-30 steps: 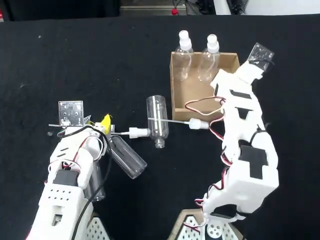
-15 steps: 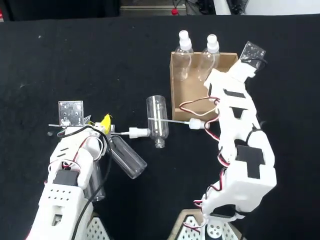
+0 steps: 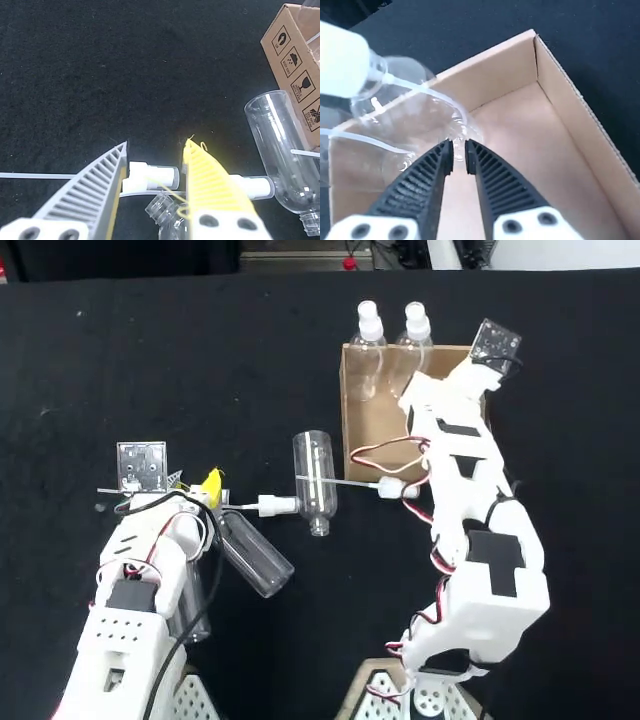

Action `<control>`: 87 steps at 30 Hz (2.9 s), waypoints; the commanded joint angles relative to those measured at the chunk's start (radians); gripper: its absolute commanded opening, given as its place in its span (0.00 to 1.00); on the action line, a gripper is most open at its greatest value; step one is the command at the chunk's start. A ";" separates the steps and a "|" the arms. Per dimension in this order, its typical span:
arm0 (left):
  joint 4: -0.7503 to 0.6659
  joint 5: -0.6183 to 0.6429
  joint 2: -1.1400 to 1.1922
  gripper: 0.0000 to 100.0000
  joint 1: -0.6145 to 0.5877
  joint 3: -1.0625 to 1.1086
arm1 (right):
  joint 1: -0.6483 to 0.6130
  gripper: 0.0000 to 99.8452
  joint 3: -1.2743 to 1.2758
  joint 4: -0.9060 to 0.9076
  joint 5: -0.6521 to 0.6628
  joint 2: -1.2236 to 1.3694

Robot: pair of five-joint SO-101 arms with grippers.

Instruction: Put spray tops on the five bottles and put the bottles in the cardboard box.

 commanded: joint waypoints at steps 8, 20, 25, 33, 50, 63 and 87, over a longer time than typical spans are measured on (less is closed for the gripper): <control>-0.025 -0.009 -0.011 0.18 0.005 -0.004 | -0.015 0.02 -0.002 -0.040 -0.006 -0.070; -0.025 -0.009 -0.011 0.18 0.007 -0.004 | -0.057 0.02 0.015 -0.060 -0.006 -0.047; -0.025 -0.009 -0.011 0.18 0.007 -0.004 | -0.043 0.02 0.015 -0.058 -0.006 -0.050; -0.025 -0.009 -0.011 0.18 0.007 -0.004 | -0.038 0.02 0.016 -0.052 -0.006 -0.051; -0.025 -0.009 -0.011 0.18 0.005 -0.004 | 0.038 0.02 0.308 0.003 -0.005 -0.526; -0.023 0.000 -0.012 0.18 -0.148 -0.042 | -0.137 0.02 0.503 0.385 0.301 -1.093; -0.023 0.178 -0.012 0.18 -0.377 -0.105 | -0.993 0.25 0.558 0.368 0.394 -0.782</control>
